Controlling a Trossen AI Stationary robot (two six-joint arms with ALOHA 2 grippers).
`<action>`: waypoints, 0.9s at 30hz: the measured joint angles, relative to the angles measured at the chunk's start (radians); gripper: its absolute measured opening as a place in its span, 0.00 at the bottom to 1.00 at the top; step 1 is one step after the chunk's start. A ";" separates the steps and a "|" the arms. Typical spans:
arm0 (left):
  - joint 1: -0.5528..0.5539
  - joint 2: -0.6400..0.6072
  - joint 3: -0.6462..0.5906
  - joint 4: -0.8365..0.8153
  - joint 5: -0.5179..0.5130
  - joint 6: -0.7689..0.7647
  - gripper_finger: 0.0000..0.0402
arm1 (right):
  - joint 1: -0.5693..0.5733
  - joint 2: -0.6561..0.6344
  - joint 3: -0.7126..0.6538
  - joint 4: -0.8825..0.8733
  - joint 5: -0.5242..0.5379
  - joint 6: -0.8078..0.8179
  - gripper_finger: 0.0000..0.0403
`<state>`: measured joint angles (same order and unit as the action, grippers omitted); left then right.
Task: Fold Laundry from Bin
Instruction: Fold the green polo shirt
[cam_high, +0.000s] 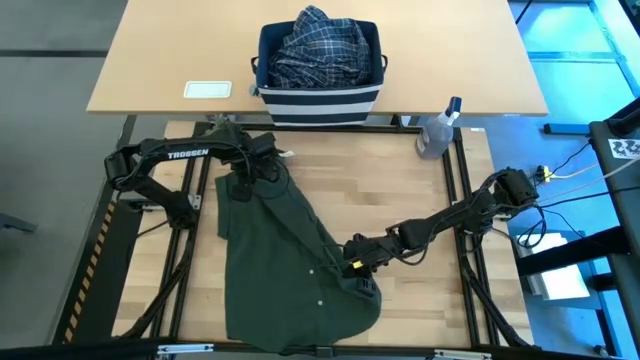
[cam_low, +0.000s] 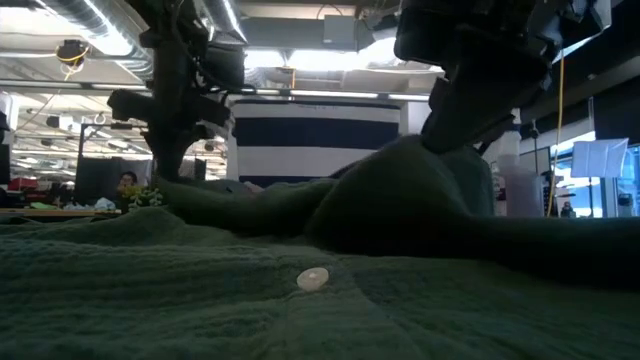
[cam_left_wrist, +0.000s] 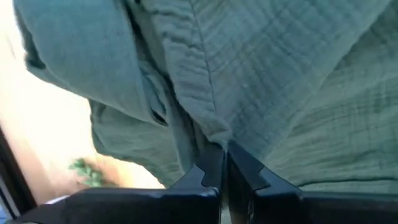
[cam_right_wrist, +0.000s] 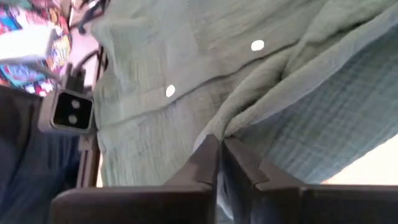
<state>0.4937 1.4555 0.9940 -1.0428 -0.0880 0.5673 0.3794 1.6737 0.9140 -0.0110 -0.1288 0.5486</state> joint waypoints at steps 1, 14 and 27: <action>0.003 0.000 -0.005 0.000 0.000 -0.003 0.00 | 0.000 0.000 0.000 -0.005 -0.011 -0.009 0.09; 0.066 0.001 -0.013 -0.043 -0.126 -0.022 0.00 | 0.000 -0.050 0.000 -0.224 0.006 -0.038 0.42; 0.073 0.001 -0.013 0.101 -0.079 -0.038 0.07 | 0.000 -0.066 -0.001 -0.351 0.148 -0.042 0.43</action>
<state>0.5667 1.4567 0.9806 -0.9421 -0.1665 0.5296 0.3795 1.6081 0.9131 -0.3621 0.0188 0.5068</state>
